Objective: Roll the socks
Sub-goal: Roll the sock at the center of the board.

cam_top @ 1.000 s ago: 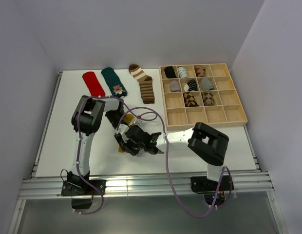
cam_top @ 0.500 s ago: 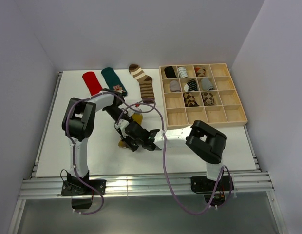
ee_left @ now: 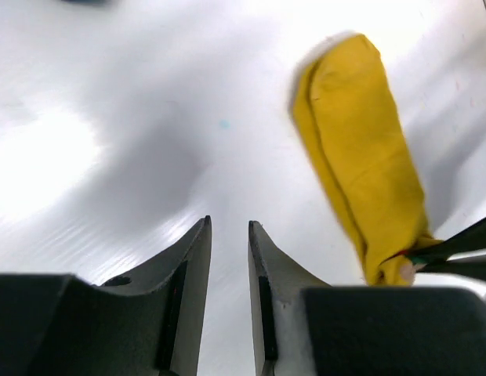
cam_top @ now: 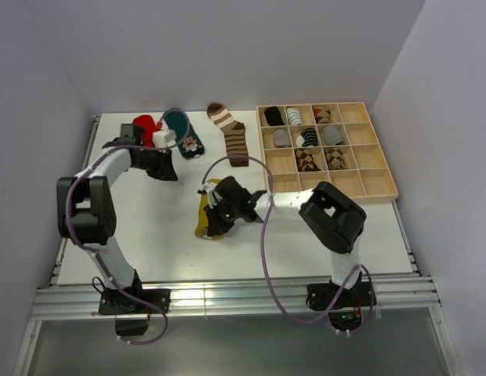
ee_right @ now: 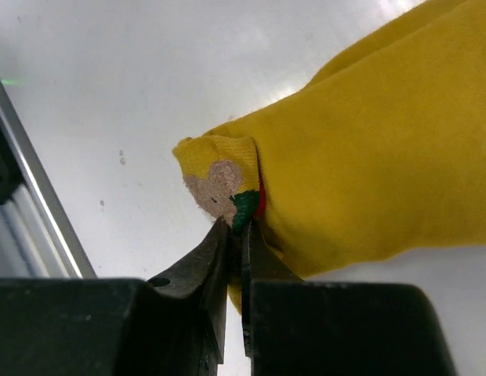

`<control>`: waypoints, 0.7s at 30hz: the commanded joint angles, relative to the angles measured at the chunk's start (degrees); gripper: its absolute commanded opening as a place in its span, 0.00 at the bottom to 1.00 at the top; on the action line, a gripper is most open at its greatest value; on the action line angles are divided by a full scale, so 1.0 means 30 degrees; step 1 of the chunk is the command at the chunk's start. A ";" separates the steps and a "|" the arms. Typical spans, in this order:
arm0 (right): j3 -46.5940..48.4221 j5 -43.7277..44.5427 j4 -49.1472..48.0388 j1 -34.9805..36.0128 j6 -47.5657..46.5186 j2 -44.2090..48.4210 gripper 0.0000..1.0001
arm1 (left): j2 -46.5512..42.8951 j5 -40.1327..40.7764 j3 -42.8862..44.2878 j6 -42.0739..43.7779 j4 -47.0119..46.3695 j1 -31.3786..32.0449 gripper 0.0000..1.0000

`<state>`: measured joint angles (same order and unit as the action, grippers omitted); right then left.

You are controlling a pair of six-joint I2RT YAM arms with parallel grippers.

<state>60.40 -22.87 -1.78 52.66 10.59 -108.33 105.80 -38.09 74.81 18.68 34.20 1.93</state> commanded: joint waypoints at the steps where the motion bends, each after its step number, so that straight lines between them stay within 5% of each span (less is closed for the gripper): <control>1: 0.1944 -0.3270 0.3955 -0.1643 -0.0072 -0.2084 0.02 | -0.2948 0.0508 -0.0938 -0.0693 -0.2668 -0.0411 0.31; 6: 0.5379 -0.6609 0.7852 -0.3605 0.0219 -0.4549 0.07 | -0.6315 0.2671 -0.4215 0.3458 -0.3982 0.0640 0.36; 11: 0.8338 -0.9455 1.0052 -0.4546 0.0163 -0.6923 0.10 | -1.1025 0.7878 -1.0824 0.7329 -0.8308 0.4944 0.45; 21: 1.0334 -0.9924 1.2107 -0.5016 -0.0073 -0.8479 0.10 | -1.3264 0.9910 -1.5500 0.8540 -1.1832 1.0451 0.51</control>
<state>90.35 -55.40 29.87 37.87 12.14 -131.74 67.55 -12.08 29.32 41.76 6.37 30.15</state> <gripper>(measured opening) 0.109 0.515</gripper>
